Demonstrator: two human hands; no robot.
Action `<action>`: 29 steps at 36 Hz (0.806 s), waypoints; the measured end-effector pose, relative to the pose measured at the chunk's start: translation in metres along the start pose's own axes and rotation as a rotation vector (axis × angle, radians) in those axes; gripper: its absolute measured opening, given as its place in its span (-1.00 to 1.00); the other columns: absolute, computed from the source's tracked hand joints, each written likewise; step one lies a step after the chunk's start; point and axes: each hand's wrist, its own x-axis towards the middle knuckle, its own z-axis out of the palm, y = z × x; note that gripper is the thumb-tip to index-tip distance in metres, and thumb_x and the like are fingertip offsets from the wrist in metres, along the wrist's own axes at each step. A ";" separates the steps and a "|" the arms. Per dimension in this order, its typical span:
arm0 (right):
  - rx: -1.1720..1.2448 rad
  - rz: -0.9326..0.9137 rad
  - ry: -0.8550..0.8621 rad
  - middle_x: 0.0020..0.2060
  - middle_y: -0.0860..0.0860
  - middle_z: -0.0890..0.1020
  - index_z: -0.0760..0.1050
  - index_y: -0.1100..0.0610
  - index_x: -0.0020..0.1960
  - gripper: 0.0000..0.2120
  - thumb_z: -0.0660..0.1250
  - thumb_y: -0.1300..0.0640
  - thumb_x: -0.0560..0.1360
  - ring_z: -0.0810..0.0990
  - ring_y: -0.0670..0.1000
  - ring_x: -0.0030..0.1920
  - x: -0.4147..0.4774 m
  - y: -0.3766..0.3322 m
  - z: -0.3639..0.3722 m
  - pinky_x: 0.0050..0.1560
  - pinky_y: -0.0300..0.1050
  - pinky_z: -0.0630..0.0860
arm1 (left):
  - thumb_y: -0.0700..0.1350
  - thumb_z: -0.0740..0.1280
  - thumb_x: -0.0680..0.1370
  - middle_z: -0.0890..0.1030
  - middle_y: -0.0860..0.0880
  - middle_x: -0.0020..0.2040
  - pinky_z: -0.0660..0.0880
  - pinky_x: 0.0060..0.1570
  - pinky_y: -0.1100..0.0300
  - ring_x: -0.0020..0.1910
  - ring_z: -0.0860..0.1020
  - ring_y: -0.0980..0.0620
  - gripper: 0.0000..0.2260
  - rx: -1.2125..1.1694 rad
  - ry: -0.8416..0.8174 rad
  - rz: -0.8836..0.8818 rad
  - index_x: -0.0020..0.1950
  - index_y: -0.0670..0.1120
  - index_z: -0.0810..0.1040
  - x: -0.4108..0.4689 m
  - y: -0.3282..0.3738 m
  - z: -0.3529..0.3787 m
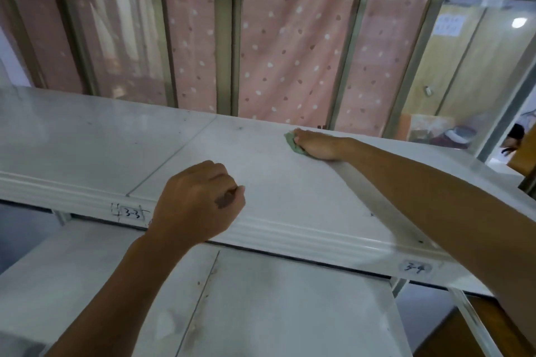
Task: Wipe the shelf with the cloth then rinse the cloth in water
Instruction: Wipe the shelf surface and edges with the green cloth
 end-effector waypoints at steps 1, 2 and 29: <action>0.013 -0.004 0.017 -0.14 -0.21 0.46 0.38 -0.16 -0.10 -0.69 -0.10 -0.22 0.55 0.41 -0.16 -0.15 0.025 0.000 -0.001 0.16 0.07 0.33 | -0.11 0.36 0.54 0.47 0.01 -0.41 0.38 -0.44 0.20 -0.41 0.33 0.08 -0.68 -0.015 -0.001 -0.042 -0.41 -0.13 0.49 0.000 -0.008 -0.003; 0.027 0.005 0.030 -0.26 -0.11 0.42 0.33 -0.07 -0.19 -0.68 -0.08 -0.20 0.54 0.39 -0.07 -0.24 0.046 -0.004 -0.002 0.07 0.11 0.35 | -0.08 0.35 0.54 0.49 0.02 -0.40 0.38 -0.43 0.21 -0.41 0.34 0.10 -0.68 -0.038 -0.005 -0.083 -0.41 -0.14 0.51 -0.001 -0.016 -0.006; -0.233 -0.028 0.340 0.20 0.04 0.61 0.60 -0.01 0.30 -0.63 0.15 -0.07 0.63 0.56 0.15 0.13 0.109 -0.142 0.005 0.08 -0.09 0.50 | -0.13 0.38 0.51 0.33 0.01 -0.49 0.28 -0.49 0.16 -0.49 0.29 0.00 -0.63 -0.154 0.063 -0.141 -0.45 -0.09 0.33 -0.008 -0.023 -0.012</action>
